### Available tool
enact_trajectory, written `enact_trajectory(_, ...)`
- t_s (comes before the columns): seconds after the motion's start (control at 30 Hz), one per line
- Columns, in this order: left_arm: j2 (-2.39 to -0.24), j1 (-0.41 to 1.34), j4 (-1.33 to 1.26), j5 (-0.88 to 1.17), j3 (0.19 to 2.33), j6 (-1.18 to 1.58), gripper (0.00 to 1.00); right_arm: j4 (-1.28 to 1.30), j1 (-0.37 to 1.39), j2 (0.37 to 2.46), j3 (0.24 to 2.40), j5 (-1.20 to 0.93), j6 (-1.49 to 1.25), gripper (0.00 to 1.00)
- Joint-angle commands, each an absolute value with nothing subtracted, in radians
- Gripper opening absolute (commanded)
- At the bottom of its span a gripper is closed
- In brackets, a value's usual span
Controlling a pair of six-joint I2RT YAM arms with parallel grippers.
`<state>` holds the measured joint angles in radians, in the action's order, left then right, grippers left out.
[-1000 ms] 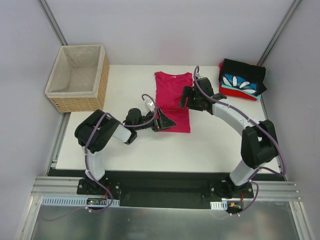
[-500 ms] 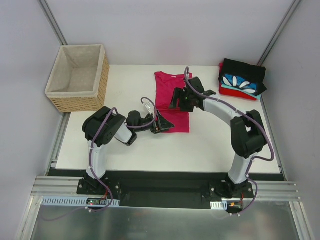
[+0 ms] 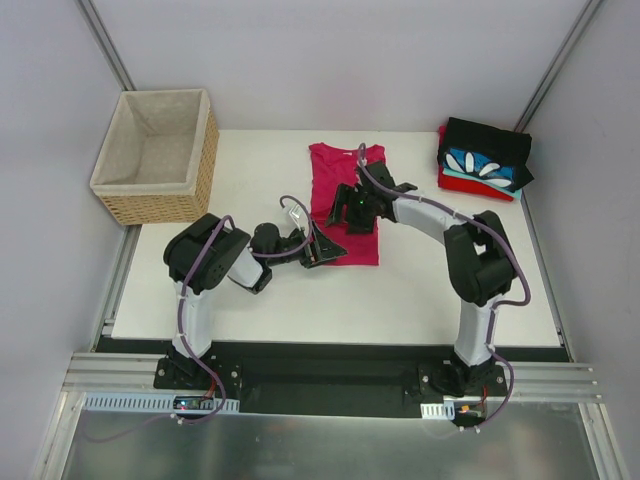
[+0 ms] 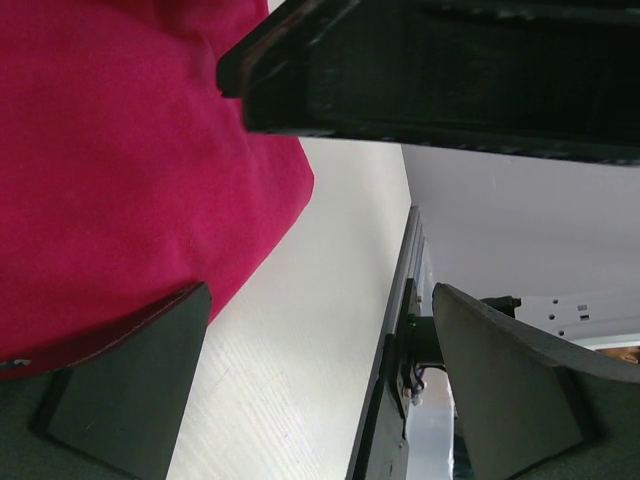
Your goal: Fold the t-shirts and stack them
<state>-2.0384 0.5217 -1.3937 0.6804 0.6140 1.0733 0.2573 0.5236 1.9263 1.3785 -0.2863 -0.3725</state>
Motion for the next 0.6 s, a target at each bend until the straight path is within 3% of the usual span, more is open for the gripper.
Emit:
enact_trajectory(0.0,-2.028,0.512,-1.448,0.69,0.58,1.026,0.94,0.232,0.525,1.959,1.416,-0.321,-0.408,0.73)
enact_trajectory(0.57,-2.031,0.512,-1.442,0.706,0.558,1.028,0.94,0.212,0.491,2.173,1.687,-0.259,-0.374,0.73)
